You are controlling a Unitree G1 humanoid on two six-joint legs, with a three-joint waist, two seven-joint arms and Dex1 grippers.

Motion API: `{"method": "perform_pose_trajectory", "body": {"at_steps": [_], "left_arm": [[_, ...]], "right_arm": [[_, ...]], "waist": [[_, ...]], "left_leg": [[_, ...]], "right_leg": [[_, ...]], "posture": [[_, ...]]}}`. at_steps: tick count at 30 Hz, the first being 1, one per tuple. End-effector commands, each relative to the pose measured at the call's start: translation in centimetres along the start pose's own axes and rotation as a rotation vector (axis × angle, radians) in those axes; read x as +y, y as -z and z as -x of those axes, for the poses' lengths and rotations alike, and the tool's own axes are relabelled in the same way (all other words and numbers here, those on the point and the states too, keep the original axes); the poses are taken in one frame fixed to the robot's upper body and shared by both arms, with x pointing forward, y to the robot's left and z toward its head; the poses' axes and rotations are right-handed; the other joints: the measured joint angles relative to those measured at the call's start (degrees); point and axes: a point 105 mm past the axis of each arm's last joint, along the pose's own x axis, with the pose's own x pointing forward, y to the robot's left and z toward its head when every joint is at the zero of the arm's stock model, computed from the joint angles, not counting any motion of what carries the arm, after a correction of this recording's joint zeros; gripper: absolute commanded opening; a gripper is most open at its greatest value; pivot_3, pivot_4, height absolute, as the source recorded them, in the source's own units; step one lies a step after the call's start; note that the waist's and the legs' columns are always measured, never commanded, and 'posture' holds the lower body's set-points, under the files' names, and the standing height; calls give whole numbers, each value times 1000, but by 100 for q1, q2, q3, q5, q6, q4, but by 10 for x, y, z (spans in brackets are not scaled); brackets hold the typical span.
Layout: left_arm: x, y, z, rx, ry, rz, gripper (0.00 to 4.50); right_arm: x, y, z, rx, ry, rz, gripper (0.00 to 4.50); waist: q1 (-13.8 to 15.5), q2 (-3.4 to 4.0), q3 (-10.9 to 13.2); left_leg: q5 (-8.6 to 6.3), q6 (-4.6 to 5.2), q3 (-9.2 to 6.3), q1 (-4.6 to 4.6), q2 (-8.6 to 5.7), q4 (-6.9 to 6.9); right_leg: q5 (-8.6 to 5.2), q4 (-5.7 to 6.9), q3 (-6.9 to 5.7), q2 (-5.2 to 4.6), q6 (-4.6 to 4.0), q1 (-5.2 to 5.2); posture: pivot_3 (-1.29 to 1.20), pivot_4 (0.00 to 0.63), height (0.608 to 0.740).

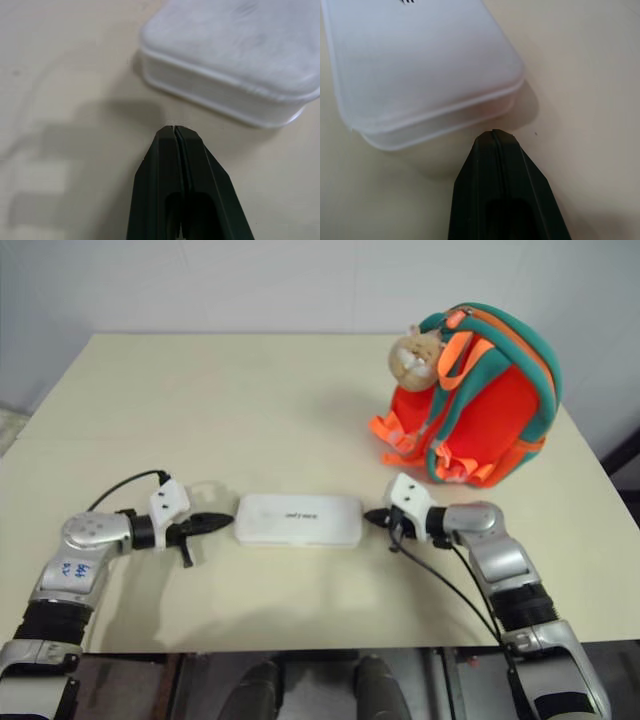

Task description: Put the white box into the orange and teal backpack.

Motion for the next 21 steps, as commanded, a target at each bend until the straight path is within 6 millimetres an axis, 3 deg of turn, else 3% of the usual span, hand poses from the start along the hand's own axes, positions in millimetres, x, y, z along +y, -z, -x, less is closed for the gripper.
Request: {"method": "perform_pose_trajectory", "body": {"at_steps": [1, 3, 6, 11, 14, 19, 21], "left_arm": [[5, 28, 12, 166, 1, 57, 0], [7, 21, 13, 140, 18, 141, 0], [12, 8, 12, 77, 19, 285, 588], [7, -16, 13, -22, 132, 480, 2089], [7, -21, 13, -35, 152, 563, 3000], [12, -27, 6, -102, 168, 742, 4483], [13, -30, 4, -127, 175, 797, 4483]], "right_arm": [[-13, -14, 18, -9, 35, 19, 351], [-11, -13, 26, 10, 13, 6, 854], [-11, -15, 37, 21, -4, -64, 1860], [-9, -27, 49, 25, -16, -212, 3530], [-5, -36, 50, 8, -32, -306, 4490], [16, -59, 43, -40, -145, -461, 4500], [23, -61, 41, -32, -171, -468, 4500]], "waist": [[-39, 1, 0], [-64, 3, -1], [-75, 2, -1], [-56, 3, 0], [-41, 2, 0], [-33, 2, 0], [-32, 1, 1]], "left_leg": [[0, 0, 0, 2, 0, -2], [0, 0, 1, 6, 1, -5], [0, 0, 2, 7, 3, -7], [0, 0, 1, -4, 1, -9], [-1, 0, 0, -10, 1, -13], [-1, 0, -2, -12, 1, -13], [-1, 0, -2, -14, 1, -13]], "right_leg": [[0, -1, 0, 0, -1, 2], [-1, -1, 1, 1, -2, 2], [-3, 2, 1, 4, -5, 1], [-7, 2, 1, 2, 0, -7], [-8, 0, 1, 1, 0, -11], [-8, 0, -1, 2, -1, -14], [-8, 0, -2, 1, -1, -16]], "posture": [[0, 150, 740], [0, 150, 740], [0, 150, 740], [0, 150, 740], [0, 150, 740], [0, 150, 740], [0, 150, 740]]}}
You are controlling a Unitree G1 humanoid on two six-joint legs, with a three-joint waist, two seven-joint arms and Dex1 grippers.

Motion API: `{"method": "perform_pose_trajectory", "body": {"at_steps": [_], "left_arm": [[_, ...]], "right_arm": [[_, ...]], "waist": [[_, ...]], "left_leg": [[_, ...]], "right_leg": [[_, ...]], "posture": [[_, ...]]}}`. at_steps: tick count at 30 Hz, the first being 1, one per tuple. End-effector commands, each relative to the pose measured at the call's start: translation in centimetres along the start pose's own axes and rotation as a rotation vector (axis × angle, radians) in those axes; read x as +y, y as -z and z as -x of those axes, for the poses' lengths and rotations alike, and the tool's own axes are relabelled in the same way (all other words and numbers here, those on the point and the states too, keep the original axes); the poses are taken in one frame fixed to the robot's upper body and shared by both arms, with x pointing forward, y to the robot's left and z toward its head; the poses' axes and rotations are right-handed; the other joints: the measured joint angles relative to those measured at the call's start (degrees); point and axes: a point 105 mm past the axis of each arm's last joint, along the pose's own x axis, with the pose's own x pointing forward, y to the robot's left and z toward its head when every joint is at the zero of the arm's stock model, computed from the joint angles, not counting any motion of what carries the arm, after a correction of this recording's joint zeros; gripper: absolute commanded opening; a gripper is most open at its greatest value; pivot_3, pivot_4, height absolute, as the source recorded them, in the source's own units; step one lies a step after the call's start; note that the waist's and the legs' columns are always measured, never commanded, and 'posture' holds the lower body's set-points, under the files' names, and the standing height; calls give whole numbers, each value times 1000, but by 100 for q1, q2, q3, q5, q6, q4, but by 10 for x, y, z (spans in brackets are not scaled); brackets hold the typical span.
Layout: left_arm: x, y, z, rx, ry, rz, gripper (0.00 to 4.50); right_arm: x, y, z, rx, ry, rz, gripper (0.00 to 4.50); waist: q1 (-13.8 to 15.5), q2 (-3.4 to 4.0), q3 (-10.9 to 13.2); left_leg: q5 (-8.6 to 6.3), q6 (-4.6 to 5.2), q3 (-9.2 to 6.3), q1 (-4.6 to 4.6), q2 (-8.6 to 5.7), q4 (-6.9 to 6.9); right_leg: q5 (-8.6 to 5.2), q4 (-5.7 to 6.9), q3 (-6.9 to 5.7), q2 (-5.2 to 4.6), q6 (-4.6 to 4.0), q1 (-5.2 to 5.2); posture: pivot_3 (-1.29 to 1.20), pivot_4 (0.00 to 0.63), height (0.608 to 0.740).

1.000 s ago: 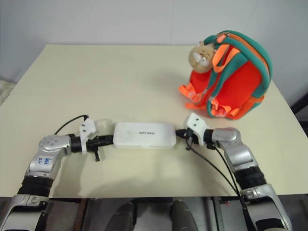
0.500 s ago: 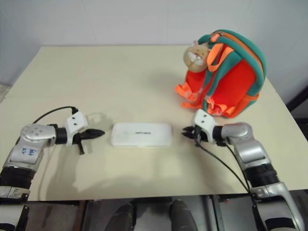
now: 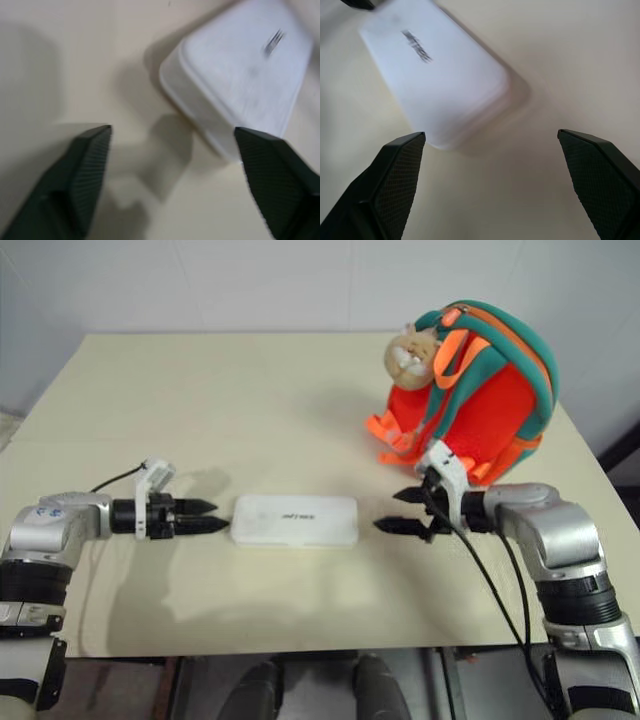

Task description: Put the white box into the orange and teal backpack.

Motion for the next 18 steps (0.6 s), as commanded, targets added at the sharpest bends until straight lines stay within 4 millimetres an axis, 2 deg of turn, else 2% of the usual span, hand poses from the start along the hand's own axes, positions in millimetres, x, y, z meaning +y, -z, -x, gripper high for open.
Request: {"method": "perform_pose_trajectory", "body": {"at_steps": [1, 6, 10, 18], "left_arm": [[-4, -9, 0, -63, 40, 92, 4483], [-19, 6, -8, 20, 127, 178, 4483], [-23, 15, -10, 78, 136, 195, 4483], [-11, 23, -13, 109, 61, 276, 4483]], "right_arm": [[13, -7, -1, -5, -36, 10, 4500], [12, 4, -9, 42, -22, 5, 4500], [11, 9, -12, 57, -21, 8, 4500], [14, 10, -16, 53, -34, 8, 4500]], "waist": [[4, 0, 0], [1, 0, 0], [6, 0, 0], [4, 1, -1]], "left_leg": [[0, 0, 0, -1, -1, -1], [0, 0, 1, -2, -2, -14], [0, -1, 3, -3, -2, -24], [0, -1, 5, -1, -1, -32]], "right_leg": [[0, -3, 0, -2, 0, 0], [0, -11, 0, -4, 1, -6], [-1, -19, 0, -4, 0, -8], [-1, -28, 1, -5, 0, -8]], "posture": [[0, 150, 740], [0, 150, 740], [0, 150, 740], [0, 150, 740]]}}
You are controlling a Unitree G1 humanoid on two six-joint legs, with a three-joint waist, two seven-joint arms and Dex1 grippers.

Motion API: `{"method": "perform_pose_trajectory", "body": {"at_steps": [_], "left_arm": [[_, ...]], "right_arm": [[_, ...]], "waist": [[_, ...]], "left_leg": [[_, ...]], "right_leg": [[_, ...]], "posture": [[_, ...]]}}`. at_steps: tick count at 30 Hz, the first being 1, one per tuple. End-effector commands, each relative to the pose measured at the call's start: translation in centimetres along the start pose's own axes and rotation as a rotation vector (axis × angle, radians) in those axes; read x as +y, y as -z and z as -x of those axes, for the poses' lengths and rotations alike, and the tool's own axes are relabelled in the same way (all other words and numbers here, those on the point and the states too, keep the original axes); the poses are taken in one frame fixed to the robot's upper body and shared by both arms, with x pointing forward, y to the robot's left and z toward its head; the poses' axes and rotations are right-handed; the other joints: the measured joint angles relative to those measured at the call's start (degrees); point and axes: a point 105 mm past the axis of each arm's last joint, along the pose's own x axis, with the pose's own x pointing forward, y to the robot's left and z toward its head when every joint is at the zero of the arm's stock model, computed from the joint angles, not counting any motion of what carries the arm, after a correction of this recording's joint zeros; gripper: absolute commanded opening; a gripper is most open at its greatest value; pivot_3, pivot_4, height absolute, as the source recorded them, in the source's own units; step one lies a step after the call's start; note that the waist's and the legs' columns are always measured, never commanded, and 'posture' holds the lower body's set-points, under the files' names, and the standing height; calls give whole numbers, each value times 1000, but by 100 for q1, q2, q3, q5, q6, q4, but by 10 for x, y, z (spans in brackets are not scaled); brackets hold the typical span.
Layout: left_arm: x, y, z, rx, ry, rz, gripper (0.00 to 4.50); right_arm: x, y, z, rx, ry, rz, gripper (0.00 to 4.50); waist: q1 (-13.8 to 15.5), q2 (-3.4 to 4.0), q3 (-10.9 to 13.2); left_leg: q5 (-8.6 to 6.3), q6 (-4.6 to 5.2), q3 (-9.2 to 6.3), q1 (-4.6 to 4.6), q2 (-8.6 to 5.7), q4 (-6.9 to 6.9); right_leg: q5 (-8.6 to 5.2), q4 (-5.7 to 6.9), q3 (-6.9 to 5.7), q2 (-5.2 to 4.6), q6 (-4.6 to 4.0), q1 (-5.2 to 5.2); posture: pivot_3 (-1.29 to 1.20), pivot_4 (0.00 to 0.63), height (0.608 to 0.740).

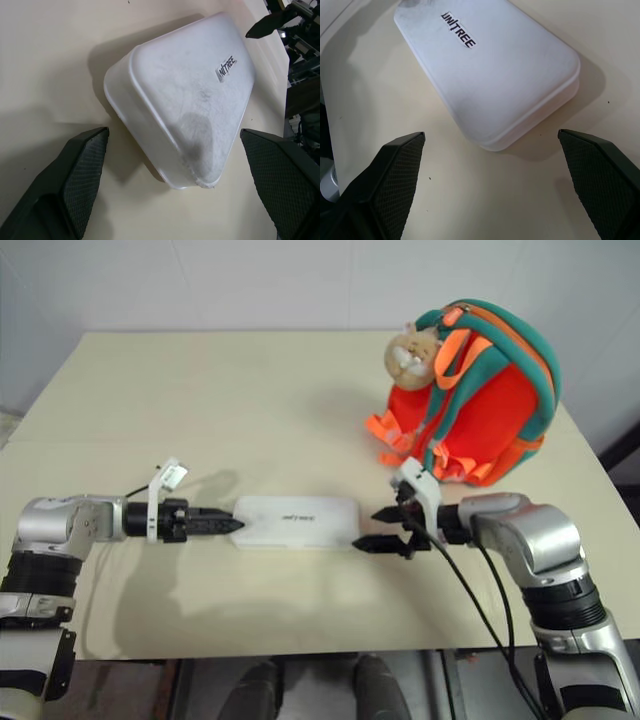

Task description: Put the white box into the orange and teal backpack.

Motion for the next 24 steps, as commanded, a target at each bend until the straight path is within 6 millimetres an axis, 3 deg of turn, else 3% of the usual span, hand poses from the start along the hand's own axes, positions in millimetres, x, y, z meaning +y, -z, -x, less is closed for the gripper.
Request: {"method": "perform_pose_trajectory", "body": {"at_steps": [1, 7, 13, 24], "left_arm": [[13, 16, -7, 35, -43, 114, 4483], [14, 17, -17, 4, -4, 196, 4483], [-2, 16, -31, -7, 114, 274, 4483], [-16, 24, -35, 37, 179, 334, 4483]], "right_arm": [[4, -5, 0, -27, -11, 29, 4500], [6, -5, -2, -33, -18, 33, 4500], [9, -7, -3, -48, -38, 47, 4500], [9, -8, -5, -53, -47, 57, 4500]], "waist": [[2, 1, -1], [32, 2, -2], [128, 3, -2], [141, 3, -2]], "left_leg": [[0, 0, 0, 2, -1, 2], [0, 0, -1, 12, -3, 25], [0, 0, -1, 12, -6, 40], [-13, 1, -2, 6, -5, 5]], "right_leg": [[0, 1, 0, 0, 0, 2], [2, 0, -1, -1, 3, 23], [5, -7, -1, -4, 7, 34], [0, -44, -3, -6, 13, 31]], "posture": [[0, 150, 740], [0, 150, 740], [0, 150, 740], [0, 150, 740]]}}
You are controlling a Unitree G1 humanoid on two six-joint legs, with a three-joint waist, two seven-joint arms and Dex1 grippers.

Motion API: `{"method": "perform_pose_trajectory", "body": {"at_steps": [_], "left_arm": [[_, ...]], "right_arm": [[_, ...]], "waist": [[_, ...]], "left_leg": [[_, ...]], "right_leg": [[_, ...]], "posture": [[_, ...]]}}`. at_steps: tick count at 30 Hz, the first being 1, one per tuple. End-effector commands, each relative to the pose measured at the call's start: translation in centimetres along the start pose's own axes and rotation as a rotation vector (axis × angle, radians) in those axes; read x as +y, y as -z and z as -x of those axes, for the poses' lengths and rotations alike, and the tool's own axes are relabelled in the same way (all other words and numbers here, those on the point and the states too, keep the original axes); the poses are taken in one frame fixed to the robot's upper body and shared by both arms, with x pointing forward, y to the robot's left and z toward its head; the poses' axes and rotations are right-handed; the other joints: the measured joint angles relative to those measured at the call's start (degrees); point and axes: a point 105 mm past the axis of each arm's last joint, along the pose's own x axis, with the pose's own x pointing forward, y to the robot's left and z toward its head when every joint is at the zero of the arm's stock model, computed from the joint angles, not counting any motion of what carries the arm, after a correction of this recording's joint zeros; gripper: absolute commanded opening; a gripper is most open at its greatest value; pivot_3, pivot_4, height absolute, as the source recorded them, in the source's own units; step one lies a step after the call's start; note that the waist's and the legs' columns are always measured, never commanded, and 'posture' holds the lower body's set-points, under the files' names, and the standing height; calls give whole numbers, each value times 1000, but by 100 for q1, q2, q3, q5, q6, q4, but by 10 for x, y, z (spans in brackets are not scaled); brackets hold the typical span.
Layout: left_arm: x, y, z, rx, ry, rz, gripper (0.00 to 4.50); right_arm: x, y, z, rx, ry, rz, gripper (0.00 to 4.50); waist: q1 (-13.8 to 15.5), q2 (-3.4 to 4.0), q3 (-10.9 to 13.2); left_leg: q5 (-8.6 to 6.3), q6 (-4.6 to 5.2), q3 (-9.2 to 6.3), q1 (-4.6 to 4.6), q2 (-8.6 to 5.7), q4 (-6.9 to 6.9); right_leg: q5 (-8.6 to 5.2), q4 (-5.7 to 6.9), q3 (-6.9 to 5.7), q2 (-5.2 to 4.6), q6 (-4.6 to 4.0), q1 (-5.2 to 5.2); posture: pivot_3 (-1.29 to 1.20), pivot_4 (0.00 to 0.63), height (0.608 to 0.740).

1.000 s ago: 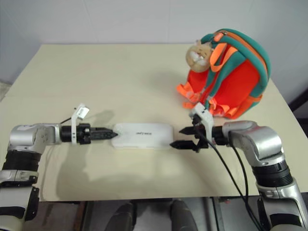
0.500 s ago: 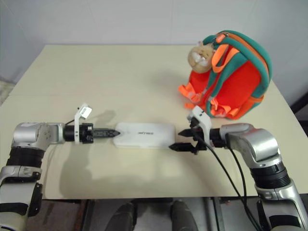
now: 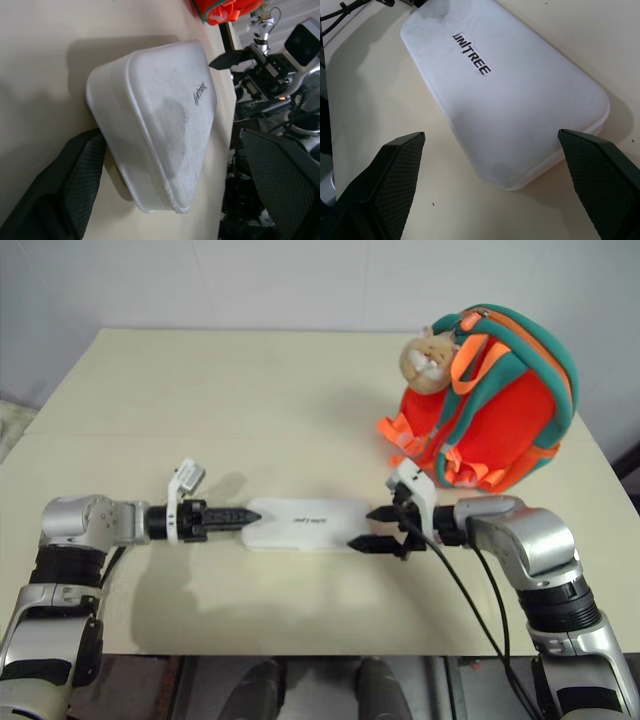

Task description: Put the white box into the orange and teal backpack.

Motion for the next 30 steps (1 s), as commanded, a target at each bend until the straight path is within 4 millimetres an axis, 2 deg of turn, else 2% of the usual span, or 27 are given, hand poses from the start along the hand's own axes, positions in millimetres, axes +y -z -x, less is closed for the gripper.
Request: {"method": "perform_pose_trajectory", "body": {"at_steps": [1, 19, 30], "left_arm": [[6, 19, -9, 58, 0, 87, 4483], [10, 19, -11, 53, -20, 73, 4483], [8, 19, -15, 56, -6, 74, 4483]], "right_arm": [[7, -6, -1, -18, -34, 29, 4500], [-3, 3, 13, 37, 25, 28, 4500], [-3, 8, 1, 33, -6, 6, 4500]], "waist": [[0, 0, 0], [9, 0, 0], [9, 0, 0]], "left_leg": [[0, 0, 0, 0, 0, -2], [-1, 1, 0, -1, -1, 0], [-1, 0, 0, 0, -1, 6]], "right_leg": [[0, -4, 0, 0, 0, 0], [0, -9, -2, -2, 0, 4], [1, -9, -3, -2, 1, 9]], "posture": [[0, 150, 740], [0, 150, 740], [0, 150, 740]]}}
